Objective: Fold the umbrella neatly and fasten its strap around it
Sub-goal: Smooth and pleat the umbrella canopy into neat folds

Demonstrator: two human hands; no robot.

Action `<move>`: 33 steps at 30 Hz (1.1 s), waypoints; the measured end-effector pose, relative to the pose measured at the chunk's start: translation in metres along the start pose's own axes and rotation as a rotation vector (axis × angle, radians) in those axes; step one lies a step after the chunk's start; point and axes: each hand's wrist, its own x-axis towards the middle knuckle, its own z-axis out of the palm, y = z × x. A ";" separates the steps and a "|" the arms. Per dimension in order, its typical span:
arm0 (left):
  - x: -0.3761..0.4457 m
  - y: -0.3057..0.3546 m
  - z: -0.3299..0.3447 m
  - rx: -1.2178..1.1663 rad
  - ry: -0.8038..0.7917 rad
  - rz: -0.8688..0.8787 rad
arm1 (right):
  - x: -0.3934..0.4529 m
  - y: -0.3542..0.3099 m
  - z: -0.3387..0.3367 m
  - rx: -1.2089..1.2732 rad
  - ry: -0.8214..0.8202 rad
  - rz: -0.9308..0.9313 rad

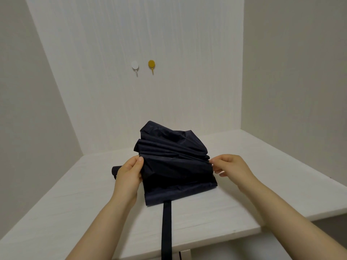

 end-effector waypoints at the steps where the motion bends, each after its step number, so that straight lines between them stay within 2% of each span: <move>1: 0.000 0.000 -0.001 0.000 0.003 -0.001 | 0.000 -0.001 0.001 -0.014 0.042 0.013; 4: 0.000 -0.001 -0.002 -0.001 0.001 -0.004 | -0.003 -0.002 -0.001 -0.042 0.099 0.048; 15: 0.000 -0.003 -0.002 -0.024 -0.001 -0.010 | -0.017 -0.006 -0.003 -0.083 -0.016 0.135; 20: -0.002 -0.004 -0.003 -0.027 -0.011 -0.009 | -0.016 -0.005 0.001 -0.128 -0.088 0.305; 25: -0.003 -0.003 -0.003 -0.031 -0.013 -0.005 | -0.012 0.001 0.009 0.084 -0.165 0.497; 28: -0.004 -0.002 -0.003 -0.039 -0.018 -0.001 | -0.012 0.004 0.013 0.106 -0.200 0.549; 31: -0.005 -0.001 -0.003 -0.054 -0.022 -0.002 | -0.011 0.006 0.014 0.161 -0.170 0.564; 33: -0.006 -0.001 -0.004 -0.067 -0.028 -0.005 | -0.010 0.008 0.012 0.309 -0.114 0.553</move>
